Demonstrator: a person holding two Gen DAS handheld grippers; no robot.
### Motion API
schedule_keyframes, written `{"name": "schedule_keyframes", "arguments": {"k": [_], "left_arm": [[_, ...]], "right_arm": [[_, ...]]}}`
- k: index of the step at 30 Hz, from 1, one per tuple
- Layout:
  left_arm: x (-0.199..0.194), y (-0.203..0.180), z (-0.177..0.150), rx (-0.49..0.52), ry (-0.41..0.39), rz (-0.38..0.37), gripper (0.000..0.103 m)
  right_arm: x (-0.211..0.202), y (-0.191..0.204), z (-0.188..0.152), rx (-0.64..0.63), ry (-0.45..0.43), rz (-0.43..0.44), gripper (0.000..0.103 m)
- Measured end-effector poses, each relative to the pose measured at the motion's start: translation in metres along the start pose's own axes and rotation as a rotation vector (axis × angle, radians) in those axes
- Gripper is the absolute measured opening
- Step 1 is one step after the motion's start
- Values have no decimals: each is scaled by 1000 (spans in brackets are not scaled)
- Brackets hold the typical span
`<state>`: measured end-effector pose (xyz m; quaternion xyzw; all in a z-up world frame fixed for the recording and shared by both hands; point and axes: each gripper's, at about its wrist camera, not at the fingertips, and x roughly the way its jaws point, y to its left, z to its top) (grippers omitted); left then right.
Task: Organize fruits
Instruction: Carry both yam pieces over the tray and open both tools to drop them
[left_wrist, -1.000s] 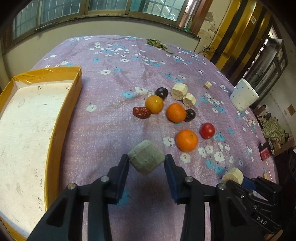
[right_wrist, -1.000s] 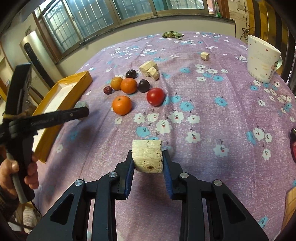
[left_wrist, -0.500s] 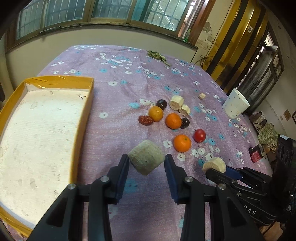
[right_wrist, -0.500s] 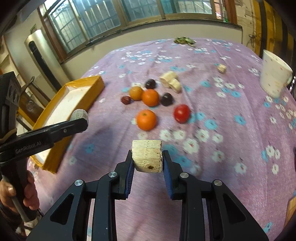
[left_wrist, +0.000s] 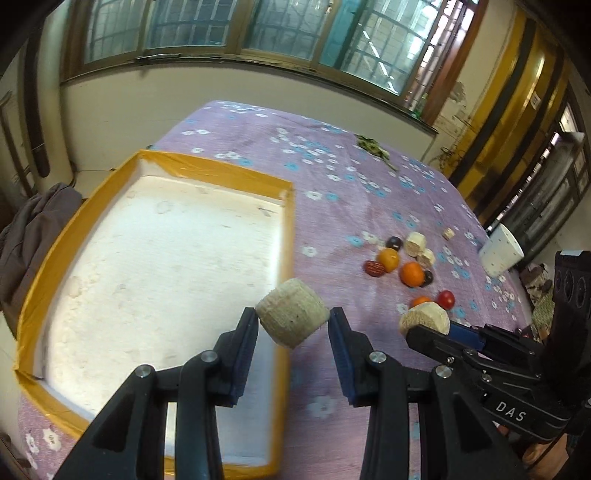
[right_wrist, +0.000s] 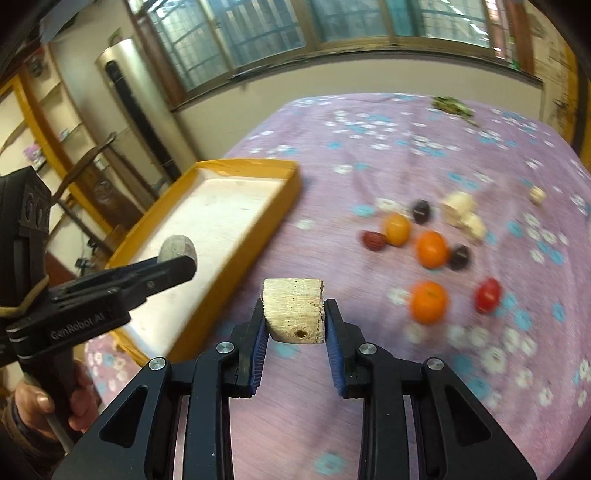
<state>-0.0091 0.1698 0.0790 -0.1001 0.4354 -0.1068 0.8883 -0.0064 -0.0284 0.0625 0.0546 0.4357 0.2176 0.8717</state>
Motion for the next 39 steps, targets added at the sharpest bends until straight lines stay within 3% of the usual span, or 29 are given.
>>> {"name": "schedule_keyframes", "arguments": {"k": [11, 17, 26, 39], "left_arm": [[-9, 90, -5, -118, -6, 174, 42], [-1, 122, -17, -173, 29, 227, 42], [7, 121, -24, -88, 35, 279, 42], [9, 114, -31, -12, 43, 339, 45]], "right_arm": [[55, 85, 16, -179, 81, 127, 27], [88, 110, 8, -249, 150, 132, 27], [118, 114, -2, -274, 209, 92, 27], [112, 114, -5, -306, 203, 52, 28]]}}
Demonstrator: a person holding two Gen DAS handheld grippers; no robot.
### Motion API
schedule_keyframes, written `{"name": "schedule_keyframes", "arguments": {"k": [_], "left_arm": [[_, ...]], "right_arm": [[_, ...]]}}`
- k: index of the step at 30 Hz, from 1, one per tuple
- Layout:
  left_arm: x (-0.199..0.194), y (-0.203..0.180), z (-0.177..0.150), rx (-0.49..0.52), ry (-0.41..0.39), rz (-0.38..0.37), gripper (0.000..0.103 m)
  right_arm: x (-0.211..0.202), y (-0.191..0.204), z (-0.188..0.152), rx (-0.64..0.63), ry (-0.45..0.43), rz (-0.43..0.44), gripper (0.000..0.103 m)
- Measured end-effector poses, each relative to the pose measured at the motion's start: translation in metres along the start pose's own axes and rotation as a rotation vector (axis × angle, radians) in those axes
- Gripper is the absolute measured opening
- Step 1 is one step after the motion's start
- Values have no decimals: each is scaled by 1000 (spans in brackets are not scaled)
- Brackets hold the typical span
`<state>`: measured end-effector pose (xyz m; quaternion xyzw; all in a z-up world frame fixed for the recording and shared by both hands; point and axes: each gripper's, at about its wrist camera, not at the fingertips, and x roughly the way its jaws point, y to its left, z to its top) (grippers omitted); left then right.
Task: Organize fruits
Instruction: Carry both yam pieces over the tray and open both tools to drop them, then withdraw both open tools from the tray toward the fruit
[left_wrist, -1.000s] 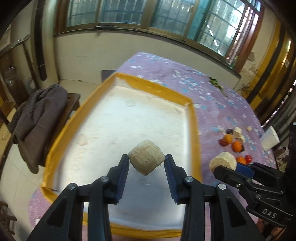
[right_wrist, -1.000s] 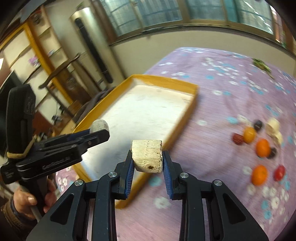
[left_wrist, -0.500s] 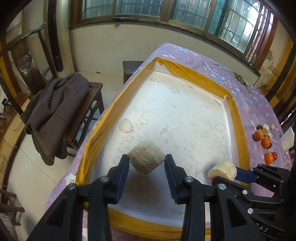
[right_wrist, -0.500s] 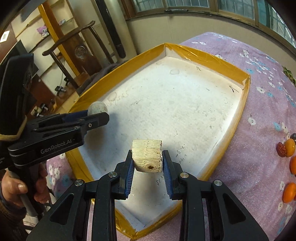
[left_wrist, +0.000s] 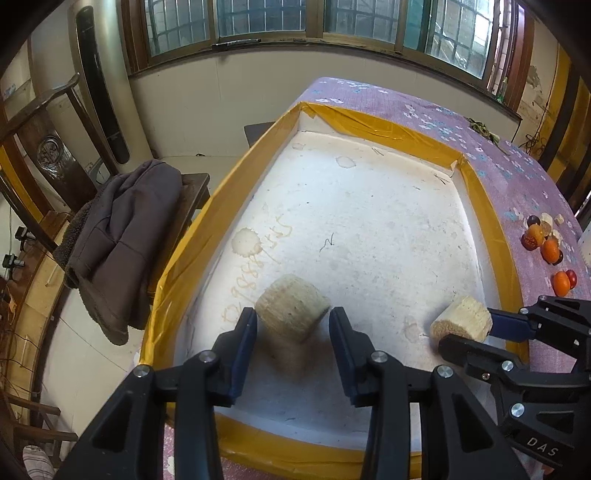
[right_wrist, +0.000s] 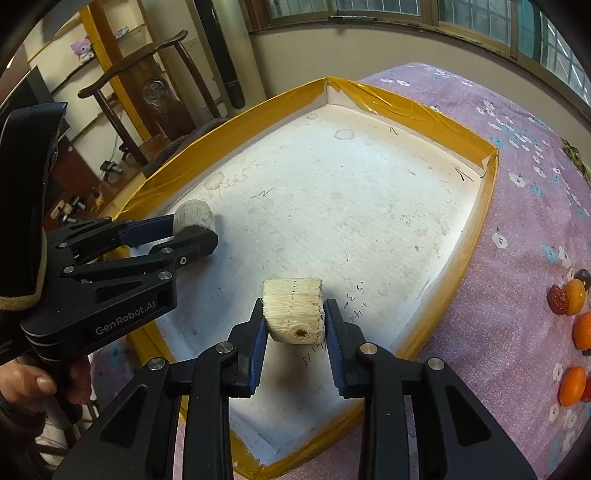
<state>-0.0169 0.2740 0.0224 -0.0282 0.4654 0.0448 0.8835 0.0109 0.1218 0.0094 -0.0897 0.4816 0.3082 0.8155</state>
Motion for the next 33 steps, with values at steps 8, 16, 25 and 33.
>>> {"name": "schedule_keyframes", "arguments": {"k": [8, 16, 25, 33], "left_arm": [[-17, 7, -7, -12, -46, 67, 74], [-32, 5, -11, -39, -79, 103, 79], [-47, -12, -14, -92, -127, 70, 89], [-59, -79, -6, 4, -174, 6, 95]], "right_arm": [[-8, -1, -5, -22, -16, -21, 34], [-34, -3, -17, -26, -64, -22, 35], [-76, -27, -45, 8, -126, -84, 37], [-102, -73, -72, 119, -143, -146, 42]]}}
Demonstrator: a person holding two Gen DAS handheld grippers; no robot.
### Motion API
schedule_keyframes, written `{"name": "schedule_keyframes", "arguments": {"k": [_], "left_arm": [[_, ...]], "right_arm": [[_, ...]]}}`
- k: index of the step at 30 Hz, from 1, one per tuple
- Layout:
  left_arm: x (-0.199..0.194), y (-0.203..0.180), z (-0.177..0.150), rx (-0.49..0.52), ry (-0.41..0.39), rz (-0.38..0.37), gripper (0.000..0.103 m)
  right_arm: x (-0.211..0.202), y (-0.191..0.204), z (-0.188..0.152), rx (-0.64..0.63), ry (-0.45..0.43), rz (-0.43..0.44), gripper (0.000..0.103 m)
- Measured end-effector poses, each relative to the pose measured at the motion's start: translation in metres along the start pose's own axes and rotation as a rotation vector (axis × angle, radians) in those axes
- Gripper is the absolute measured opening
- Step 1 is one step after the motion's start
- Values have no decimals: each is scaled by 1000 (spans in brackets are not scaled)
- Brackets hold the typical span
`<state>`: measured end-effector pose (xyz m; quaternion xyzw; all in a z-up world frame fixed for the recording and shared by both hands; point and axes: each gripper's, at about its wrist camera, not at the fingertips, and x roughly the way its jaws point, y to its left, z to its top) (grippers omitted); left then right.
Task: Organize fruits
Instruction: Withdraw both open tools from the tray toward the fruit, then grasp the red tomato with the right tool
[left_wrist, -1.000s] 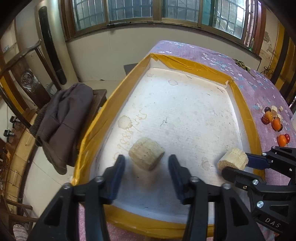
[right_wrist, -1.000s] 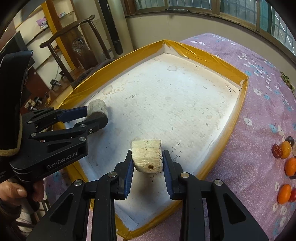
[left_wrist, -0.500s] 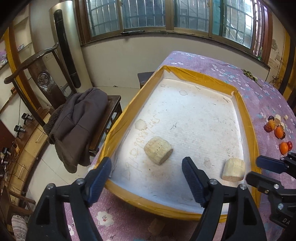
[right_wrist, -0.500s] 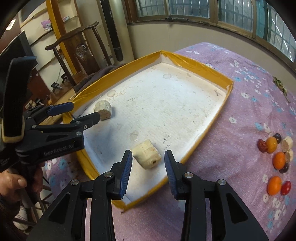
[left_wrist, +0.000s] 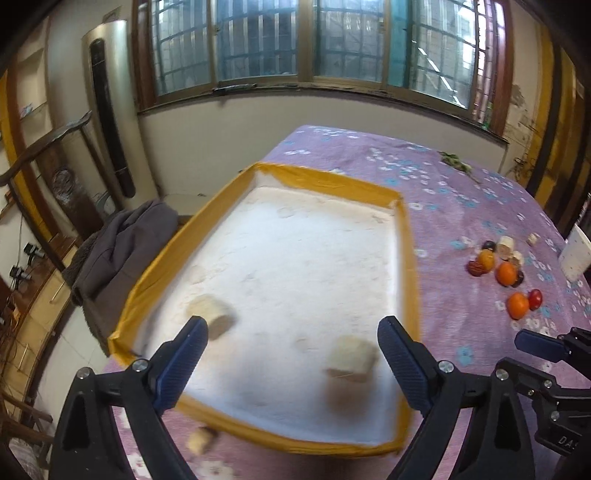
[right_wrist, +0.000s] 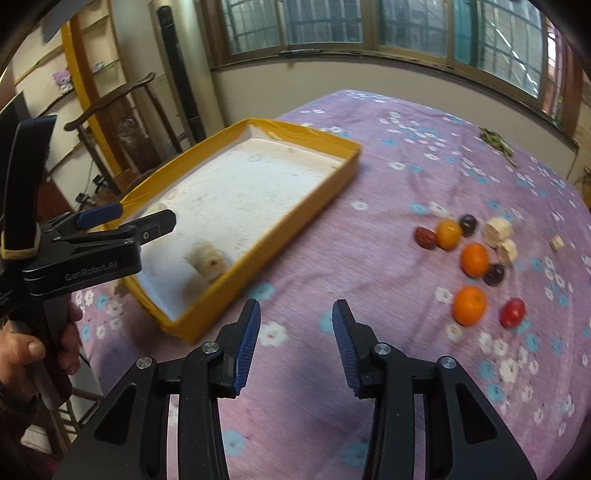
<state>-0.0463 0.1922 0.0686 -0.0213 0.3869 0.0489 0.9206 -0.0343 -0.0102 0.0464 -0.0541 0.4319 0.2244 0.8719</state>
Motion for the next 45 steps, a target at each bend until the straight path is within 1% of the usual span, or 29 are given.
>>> {"name": "schedule_keyframes", "arguments": {"k": [4, 6, 12, 13, 17, 20, 21, 26, 28, 32, 33, 34, 38, 43, 45], "left_arm": [[2, -41, 3, 68, 8, -46, 98], [5, -62, 4, 101, 22, -72, 98], [15, -118, 1, 201, 61, -111, 100], [16, -127, 0, 214, 71, -118, 100], [23, -155, -3, 244, 113, -152, 100], [30, -174, -5, 263, 152, -177, 100], [32, -180, -6, 270, 159, -182, 100], [35, -198, -8, 298, 176, -183, 100], [37, -201, -8, 302, 183, -179, 100], [42, -204, -7, 296, 197, -174, 100], [44, -204, -6, 292, 202, -175, 100], [46, -204, -5, 286, 208, -177, 100], [53, -212, -2, 275, 231, -201, 100], [60, -230, 2, 298, 232, -237, 100], [64, -236, 4, 293, 227, -263, 99]], "right_arm": [[-12, -34, -12, 73, -10, -39, 45], [-18, -56, -20, 114, -12, -71, 46], [-34, -119, -35, 206, -19, -162, 47], [-35, -129, -37, 219, -19, -172, 47], [-34, -158, -37, 221, -30, -162, 47], [-24, -169, -33, 199, -24, -139, 47], [-19, -172, -30, 190, -17, -119, 47], [1, -179, -23, 147, -3, -62, 47], [8, -179, -20, 130, 3, -52, 46], [19, -180, -16, 102, 14, -55, 39], [21, -180, -15, 99, 19, -58, 31], [22, -180, -15, 94, 18, -58, 28], [14, -185, -19, 114, 10, -68, 28], [-10, -198, -29, 172, -20, -83, 28], [-17, -202, -33, 194, -26, -88, 28]]}}
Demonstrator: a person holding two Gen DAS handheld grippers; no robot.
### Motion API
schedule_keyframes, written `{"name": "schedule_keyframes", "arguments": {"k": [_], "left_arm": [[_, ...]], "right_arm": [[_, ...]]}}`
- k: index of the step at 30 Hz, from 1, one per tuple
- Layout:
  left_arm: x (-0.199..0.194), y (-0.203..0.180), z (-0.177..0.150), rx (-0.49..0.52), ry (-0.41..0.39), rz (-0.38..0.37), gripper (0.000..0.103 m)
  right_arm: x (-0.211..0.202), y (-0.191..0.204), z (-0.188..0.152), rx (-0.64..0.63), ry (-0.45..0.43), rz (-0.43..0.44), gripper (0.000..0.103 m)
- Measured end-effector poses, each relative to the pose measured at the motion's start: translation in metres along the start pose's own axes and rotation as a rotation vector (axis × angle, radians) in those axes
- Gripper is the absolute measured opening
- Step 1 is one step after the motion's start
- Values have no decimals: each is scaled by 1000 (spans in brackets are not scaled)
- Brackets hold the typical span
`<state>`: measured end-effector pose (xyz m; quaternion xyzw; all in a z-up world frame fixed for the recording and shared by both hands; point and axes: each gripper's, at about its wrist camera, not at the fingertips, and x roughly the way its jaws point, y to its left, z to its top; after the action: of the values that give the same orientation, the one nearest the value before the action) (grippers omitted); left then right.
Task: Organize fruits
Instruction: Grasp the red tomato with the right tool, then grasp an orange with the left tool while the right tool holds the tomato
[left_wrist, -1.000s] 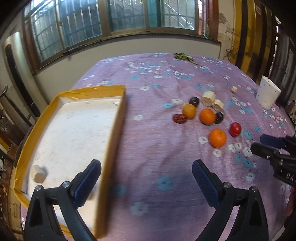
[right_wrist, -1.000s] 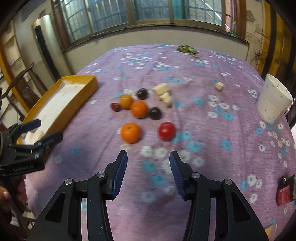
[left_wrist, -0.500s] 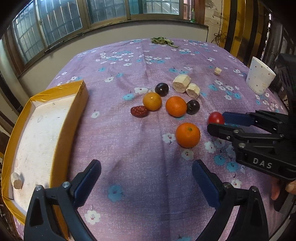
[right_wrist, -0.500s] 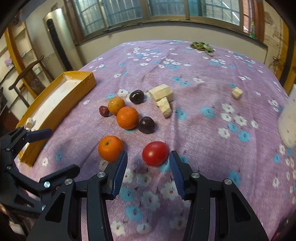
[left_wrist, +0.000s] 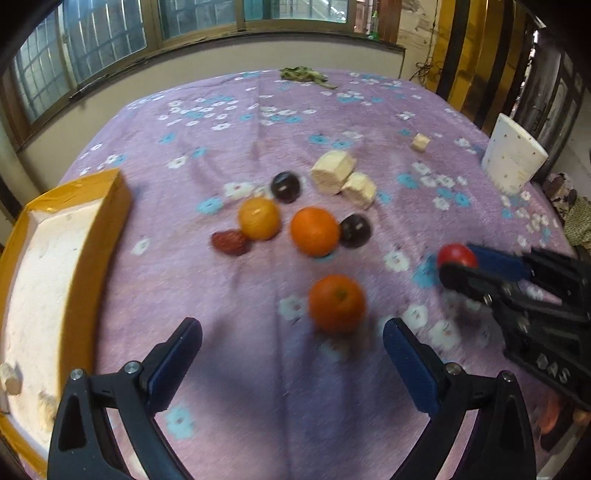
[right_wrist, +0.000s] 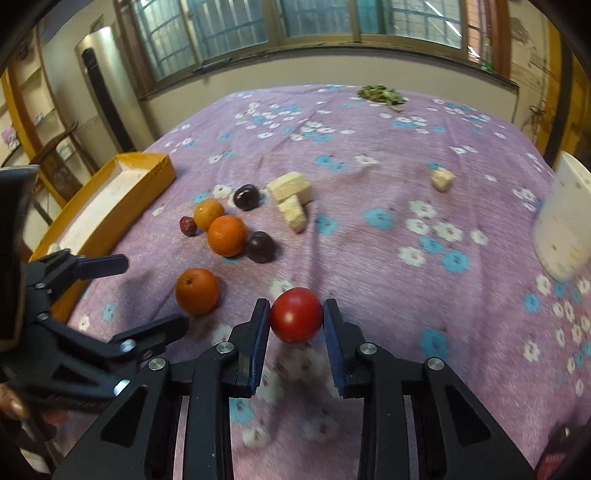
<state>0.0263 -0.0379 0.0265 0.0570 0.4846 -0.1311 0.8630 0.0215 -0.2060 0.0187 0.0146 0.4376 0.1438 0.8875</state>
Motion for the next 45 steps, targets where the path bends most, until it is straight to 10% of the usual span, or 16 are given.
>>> {"name": "schedule_keyframes", "arguments": {"k": [7, 25, 45], "left_arm": [[16, -8, 6, 18, -4, -94, 37], [-51, 68, -27, -154, -85, -135, 37], [-94, 208, -61, -372, -138, 15, 37]], "right_arm": [[-17, -10, -10, 72, -14, -14, 28], [-18, 72, -3, -20, -33, 31, 28], [27, 220, 52, -225, -18, 193, 28]]}}
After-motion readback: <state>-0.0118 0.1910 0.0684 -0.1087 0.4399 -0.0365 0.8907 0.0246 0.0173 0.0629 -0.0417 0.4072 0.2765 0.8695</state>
